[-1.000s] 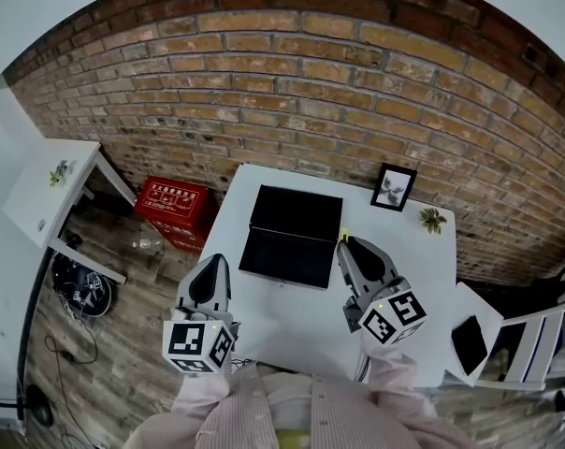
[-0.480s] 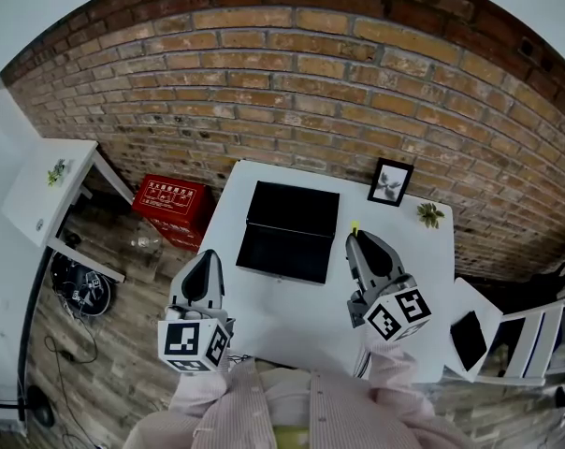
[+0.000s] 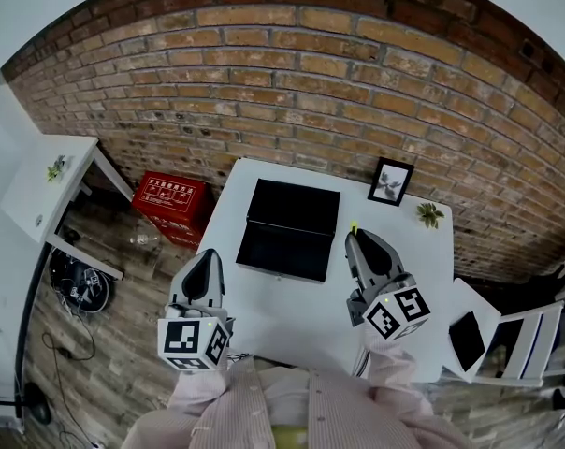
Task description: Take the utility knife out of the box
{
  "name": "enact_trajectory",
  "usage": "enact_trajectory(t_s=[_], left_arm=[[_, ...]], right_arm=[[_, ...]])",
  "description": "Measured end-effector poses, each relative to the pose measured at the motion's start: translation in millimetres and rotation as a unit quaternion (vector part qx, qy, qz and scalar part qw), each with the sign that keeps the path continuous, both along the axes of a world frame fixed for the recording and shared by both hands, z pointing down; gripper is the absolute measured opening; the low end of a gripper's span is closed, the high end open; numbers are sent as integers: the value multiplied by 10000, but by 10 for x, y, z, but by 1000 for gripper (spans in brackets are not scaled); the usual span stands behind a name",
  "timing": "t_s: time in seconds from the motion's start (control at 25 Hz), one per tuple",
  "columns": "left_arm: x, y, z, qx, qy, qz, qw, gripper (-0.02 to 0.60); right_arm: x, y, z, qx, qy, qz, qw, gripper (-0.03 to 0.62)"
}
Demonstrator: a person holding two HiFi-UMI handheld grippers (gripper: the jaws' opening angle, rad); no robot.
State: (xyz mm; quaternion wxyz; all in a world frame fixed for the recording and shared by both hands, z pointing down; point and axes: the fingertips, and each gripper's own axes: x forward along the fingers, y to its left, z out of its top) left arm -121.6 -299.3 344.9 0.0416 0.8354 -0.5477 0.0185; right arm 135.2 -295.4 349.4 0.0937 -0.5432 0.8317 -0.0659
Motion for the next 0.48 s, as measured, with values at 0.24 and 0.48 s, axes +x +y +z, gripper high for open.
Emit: enact_trajectory(t_s=[0.24, 0.48], left_arm=[[-20, 9, 27, -40, 8, 3, 10000, -8], [-4, 23, 46, -71, 50, 20, 10000, -8]], right_arm=[[-28, -2, 25, -41, 26, 4, 10000, 51], [-51, -2, 89, -60, 110, -48, 9999, 49]])
